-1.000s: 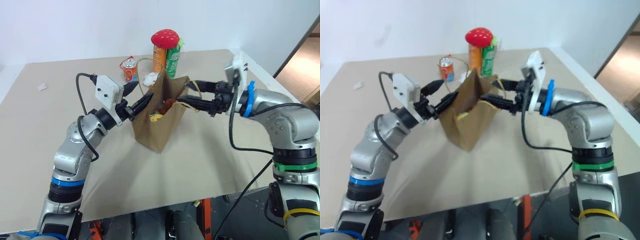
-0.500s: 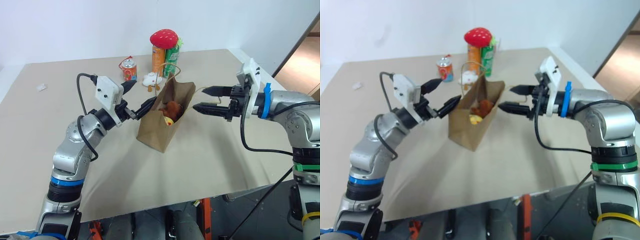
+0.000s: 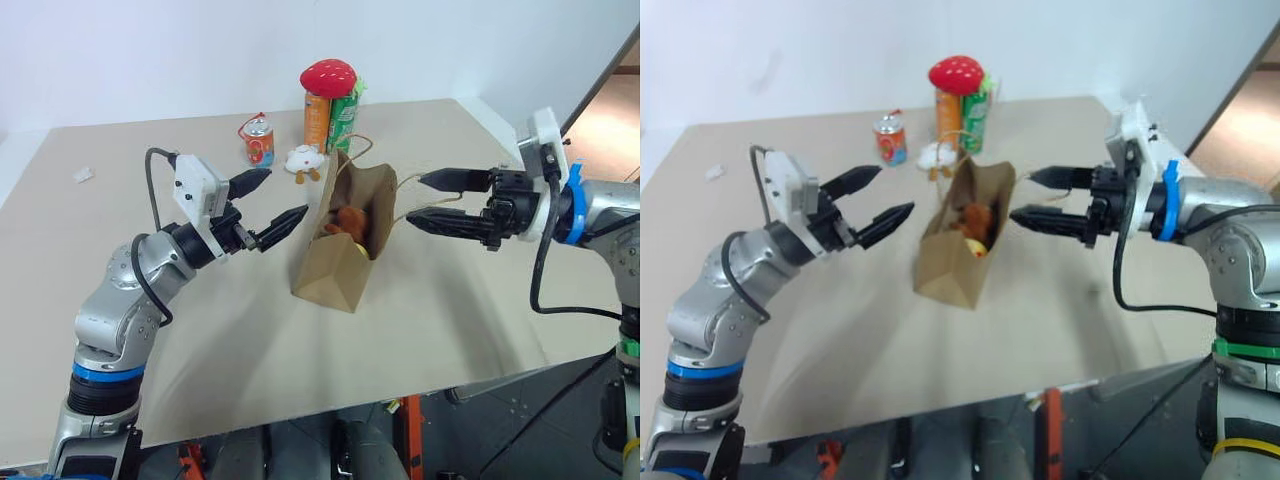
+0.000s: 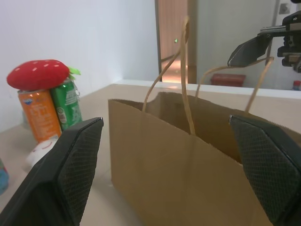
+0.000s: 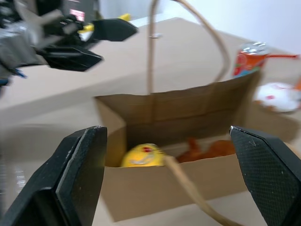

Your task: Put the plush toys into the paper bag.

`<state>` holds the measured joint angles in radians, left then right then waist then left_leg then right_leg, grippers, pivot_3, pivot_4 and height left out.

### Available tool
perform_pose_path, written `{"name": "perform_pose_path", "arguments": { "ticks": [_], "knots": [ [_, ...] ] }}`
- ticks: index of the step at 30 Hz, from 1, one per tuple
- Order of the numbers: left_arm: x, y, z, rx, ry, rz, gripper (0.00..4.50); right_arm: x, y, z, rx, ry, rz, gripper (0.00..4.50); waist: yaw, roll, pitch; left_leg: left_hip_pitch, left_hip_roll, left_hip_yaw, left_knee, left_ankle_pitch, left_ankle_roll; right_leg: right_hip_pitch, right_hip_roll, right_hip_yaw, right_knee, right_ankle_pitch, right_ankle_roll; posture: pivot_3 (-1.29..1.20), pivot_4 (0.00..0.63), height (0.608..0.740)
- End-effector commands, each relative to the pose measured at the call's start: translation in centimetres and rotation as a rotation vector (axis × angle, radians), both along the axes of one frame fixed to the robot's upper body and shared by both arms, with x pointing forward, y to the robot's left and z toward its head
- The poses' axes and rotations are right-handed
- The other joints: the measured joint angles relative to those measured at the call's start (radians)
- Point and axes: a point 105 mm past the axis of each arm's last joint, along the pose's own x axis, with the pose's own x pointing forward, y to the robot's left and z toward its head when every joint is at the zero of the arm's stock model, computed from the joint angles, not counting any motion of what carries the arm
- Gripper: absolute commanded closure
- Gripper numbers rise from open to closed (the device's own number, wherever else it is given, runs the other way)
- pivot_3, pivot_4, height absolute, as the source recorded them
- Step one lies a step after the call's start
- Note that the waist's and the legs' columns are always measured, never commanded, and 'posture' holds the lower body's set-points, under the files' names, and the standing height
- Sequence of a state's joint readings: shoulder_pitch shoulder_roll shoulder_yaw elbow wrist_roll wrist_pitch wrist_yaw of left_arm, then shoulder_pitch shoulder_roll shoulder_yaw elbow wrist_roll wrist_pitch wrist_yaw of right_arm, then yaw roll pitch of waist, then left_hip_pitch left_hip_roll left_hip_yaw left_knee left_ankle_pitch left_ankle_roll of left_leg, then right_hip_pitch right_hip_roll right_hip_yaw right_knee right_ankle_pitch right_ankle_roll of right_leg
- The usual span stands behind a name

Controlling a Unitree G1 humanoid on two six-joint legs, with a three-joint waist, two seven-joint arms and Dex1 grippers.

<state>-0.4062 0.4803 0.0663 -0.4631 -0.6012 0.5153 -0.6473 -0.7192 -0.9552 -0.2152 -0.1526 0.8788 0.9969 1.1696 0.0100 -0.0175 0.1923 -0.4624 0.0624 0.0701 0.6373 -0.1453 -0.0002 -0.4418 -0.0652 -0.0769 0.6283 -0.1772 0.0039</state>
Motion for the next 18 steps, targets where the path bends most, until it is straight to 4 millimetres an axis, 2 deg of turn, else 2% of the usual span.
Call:
{"name": "perform_pose_path", "arguments": {
  "ticks": [1,2,3,4,5,6,7,8,9,10,11,12,15,18],
  "knots": [
    [-1.7,-0.2,0.8,0.008,-0.026,-0.057,0.0,-2.7,0.3,0.3,-0.035,0.023,0.107,0.57,0.0,0.0,0.0,0.0,0.0,-0.001,0.0,0.0,0.0,0.0,0.0,-0.001,0.0,0.0,0.0,0.0,0.15,0.74],
    [-2.0,-0.2,0.7,0.02,-0.018,-0.076,0.0,-3.1,0.6,-0.4,-0.051,0.058,0.131,0.57,0.001,0.0,0.0,0.0,0.0,-0.001,0.0,0.0,0.0,0.0,0.0,-0.001,0.0,0.0,0.0,0.0,0.15,0.74],
    [-2.3,-0.3,0.6,0.032,-0.011,-0.091,0.0,-3.4,0.9,-1.1,-0.07,0.091,0.148,1.19,0.001,0.0,0.0,0.0,0.0,-0.002,-0.001,0.0,0.0,0.0,0.001,-0.001,0.0,-0.001,-0.001,0.0,0.15,0.74],
    [-2.5,-0.4,0.5,0.043,-0.008,-0.103,0.0,-3.8,1.1,-1.6,-0.084,0.107,0.166,1.29,0.001,0.0,0.0,0.001,0.001,-0.002,-0.001,-0.001,-0.001,0.001,0.001,-0.001,0.0,-0.001,-0.001,0.0,0.15,0.74],
    [-2.7,-0.6,0.4,0.056,-0.004,-0.119,0.0,-3.9,1.4,-2.2,-0.092,0.124,0.179,1.95,0.001,0.0,0.0,0.001,0.001,-0.002,-0.001,-0.001,-0.001,0.0,0.001,-0.001,0.0,-0.001,-0.001,0.0,0.15,0.74],
    [-3.0,-0.9,0.3,0.066,0.001,-0.136,0.0,-3.9,1.8,-3.1,-0.117,0.141,0.187,2.23,0.001,0.0,0.0,0.001,0.0,-0.002,-0.001,-0.001,-0.001,0.0,0.001,-0.001,0.0,-0.001,-0.001,0.0,0.15,0.74],
    [-3.1,-1.2,0.1,0.075,0.008,-0.152,0.0,-3.8,2.2,-4.1,-0.135,0.14,0.189,2.67,0.001,0.0,0.0,0.001,0.0,-0.002,-0.001,-0.001,-0.001,0.0,0.001,-0.001,0.0,-0.001,-0.001,0.0,0.15,0.74],
    [-3.2,-1.5,-0.1,0.084,0.015,-0.161,0.0,-3.5,2.5,-5.0,-0.144,0.144,0.18,2.79,0.0,0.0,0.0,0.001,0.0,-0.003,0.0,-0.001,-0.002,0.0,0.001,-0.001,0.0,-0.001,-0.001,0.0,0.15,0.74],
    [-3.2,-1.7,-0.4,0.097,0.02,-0.159,0.0,-3.0,2.8,-5.9,-0.159,0.14,0.164,3.13,0.0,0.0,0.0,0.001,0.0,-0.003,0.0,-0.002,-0.003,0.0,0.001,-0.001,0.0,-0.001,-0.001,0.0,0.15,0.74],
    [-3.1,-1.9,-0.8,0.106,0.025,-0.155,0.0,-2.5,2.9,-6.6,-0.176,0.121,0.149,3.57,0.0,0.0,0.0,0.001,0.0,-0.003,0.001,-0.002,-0.003,0.001,0.001,-0.001,0.0,-0.001,-0.001,0.0,0.15,0.74],
    [-3.0,-2.1,-1.2,0.12,0.032,-0.152,0.0,-1.8,3.1,-7.3,-0.197,0.098,0.121,3.64,0.0,0.0,0.0,0.001,0.0,-0.004,0.001,-0.002,-0.003,0.001,0.001,-0.001,0.0,-0.001,-0.001,0.0,0.15,0.74],
    [-2.9,-2.2,-1.7,0.14,0.034,-0.142,0.0,-1.1,3.3,-7.8,-0.213,0.074,0.097,4.12,0.0,0.0,0.0,0.001,0.0,-0.004,0.001,-0.002,-0.003,0.001,0.001,-0.001,0.0,-0.001,-0.001,0.0,0.15,0.74],
    [-2.5,-2.4,-3.3,0.184,0.061,-0.12,0.0,0.5,3.8,-8.7,-0.229,0.0,0.052,4.12,0.0,0.0,0.0,0.002,-0.001,-0.004,0.001,-0.002,-0.003,0.001,0.001,-0.001,0.0,-0.001,-0.001,0.0,0.15,0.74],
    [-2.5,-2.9,-4.0,0.2,0.068,-0.119,0.0,1.1,4.0,-9.1,-0.234,-0.028,0.043,4.12,0.0,0.0,0.0,0.001,-0.001,-0.004,0.001,-0.002,-0.004,0.001,0.001,-0.001,0.0,-0.001,-0.001,0.0,0.15,0.74]
  ]
}}
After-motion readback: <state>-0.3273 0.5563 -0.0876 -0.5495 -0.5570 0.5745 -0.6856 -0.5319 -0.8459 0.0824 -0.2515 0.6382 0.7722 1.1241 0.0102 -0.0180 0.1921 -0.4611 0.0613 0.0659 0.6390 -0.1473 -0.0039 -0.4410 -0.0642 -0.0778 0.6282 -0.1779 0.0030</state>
